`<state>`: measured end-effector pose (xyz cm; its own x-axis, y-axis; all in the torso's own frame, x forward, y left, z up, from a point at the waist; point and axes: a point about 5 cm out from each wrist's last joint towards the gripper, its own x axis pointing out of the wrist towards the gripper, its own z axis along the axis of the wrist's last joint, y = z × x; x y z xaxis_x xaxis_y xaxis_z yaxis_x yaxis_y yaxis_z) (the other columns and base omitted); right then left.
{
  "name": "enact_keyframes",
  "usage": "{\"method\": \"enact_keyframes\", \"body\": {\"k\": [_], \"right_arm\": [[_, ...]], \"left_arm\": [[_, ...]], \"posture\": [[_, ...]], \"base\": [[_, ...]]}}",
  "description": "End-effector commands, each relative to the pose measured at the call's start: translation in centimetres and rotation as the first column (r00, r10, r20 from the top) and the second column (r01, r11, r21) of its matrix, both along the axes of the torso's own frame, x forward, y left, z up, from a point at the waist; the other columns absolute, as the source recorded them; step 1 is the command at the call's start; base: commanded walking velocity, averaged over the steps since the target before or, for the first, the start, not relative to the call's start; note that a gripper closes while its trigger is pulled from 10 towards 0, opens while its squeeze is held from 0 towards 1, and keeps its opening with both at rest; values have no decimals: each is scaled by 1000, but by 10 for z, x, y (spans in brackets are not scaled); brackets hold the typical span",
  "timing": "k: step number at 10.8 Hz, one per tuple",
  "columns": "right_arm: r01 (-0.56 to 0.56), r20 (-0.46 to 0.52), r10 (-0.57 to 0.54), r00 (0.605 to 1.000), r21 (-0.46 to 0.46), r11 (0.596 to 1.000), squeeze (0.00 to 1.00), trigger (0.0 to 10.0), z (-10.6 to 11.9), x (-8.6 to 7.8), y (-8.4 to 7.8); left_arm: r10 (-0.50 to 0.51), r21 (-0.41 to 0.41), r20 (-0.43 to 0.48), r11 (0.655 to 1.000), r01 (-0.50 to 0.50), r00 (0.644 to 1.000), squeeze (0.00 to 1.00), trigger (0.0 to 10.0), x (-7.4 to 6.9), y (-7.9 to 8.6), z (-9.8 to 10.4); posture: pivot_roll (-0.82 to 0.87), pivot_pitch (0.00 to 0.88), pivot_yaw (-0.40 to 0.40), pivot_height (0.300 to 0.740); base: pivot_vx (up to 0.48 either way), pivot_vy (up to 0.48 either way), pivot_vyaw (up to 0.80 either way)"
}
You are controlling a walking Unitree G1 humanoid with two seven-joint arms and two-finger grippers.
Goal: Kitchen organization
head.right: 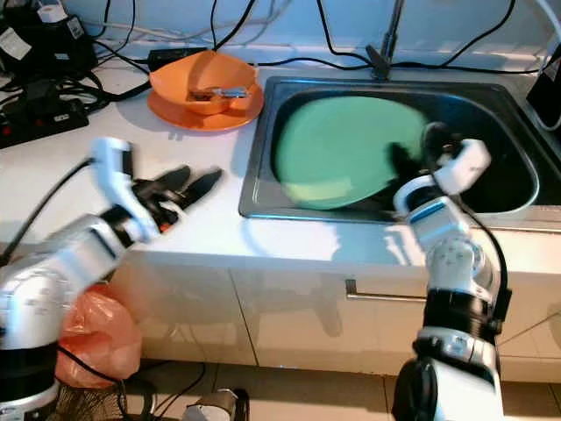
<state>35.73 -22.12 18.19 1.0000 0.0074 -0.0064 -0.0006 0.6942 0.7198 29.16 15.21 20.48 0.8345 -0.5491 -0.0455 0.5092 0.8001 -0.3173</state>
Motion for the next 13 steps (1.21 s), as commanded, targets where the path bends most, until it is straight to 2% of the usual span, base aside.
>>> {"method": "enact_keyframes", "body": {"k": [1, 2, 4, 6, 7, 8, 9, 10, 12, 13], "right_arm": [[34, -52, -38, 998, -63, 997, 0, 0, -8, 1, -4], [66, -85, -79, 993, -148, 987, 0, 0, -17, 5, -6], [146, -158, -182, 971, -216, 965, 0, 0, -35, 16, -12], [197, -224, -268, 937, -294, 935, 0, 0, -49, 16, -17], [182, -253, -275, 927, -338, 923, 0, 0, -55, 17, -15], [165, -265, -273, 925, -367, 915, 0, 0, -58, 18, -12], [152, -271, -269, 924, -385, 910, 0, 0, -60, 19, -9], [96, -272, -239, 932, -451, 887, 0, 10000, -60, 22, -1], [37, -272, -202, 941, -509, 860, 24, 10000, -62, 24, 8], [27, -276, -194, 942, -510, 859, 24, 10000, -63, 24, 10]], "left_arm": [[-4, 53, 47, 999, 2, 999, 1000, 10000, -2, -1, 3], [-3, 101, 76, 995, -5, 997, 1000, 10000, 0, -2, 2], [-36, 158, 123, 987, 16, 992, 1000, 10000, 1, -10, 3], [-43, 199, 146, 980, 14, 988, 1000, 10000, 0, -11, 3], [-54, 243, 154, 970, 15, 987, 1000, 10000, 0, -12, 1], [-67, 269, 159, 963, 22, 985, 0, 10000, 0, -13, -1], [-78, 281, 161, 959, 30, 984, 0, 10000, 0, -14, -2], [-96, 298, 171, 954, 41, 981, 0, 10000, 0, -16, -2], [-115, 325, 181, 944, 52, 977, 0, 10000, -1, -18, -2], [-126, 330, 181, 942, 61, 975, 0, 10000, -1, -19, -3]], "posture": [[168, 93, 44, 740], [167, 93, 48, 740], [169, 94, 50, 740], [186, 101, 46, 740], [190, 104, 48, 740], [194, 106, 50, 740], [197, 107, 52, 740], [197, 107, 53, 740], [198, 108, 55, 740], [199, 107, 56, 740]], "base": [[0, 0, 0], [0, 0, 0], [0, 0, 0], [0, 0, 0], [0, 0, 0], [0, 0, 0], [0, 0, 0], [0, 0, 0], [0, 0, 0], [0, 0, 0]]}}
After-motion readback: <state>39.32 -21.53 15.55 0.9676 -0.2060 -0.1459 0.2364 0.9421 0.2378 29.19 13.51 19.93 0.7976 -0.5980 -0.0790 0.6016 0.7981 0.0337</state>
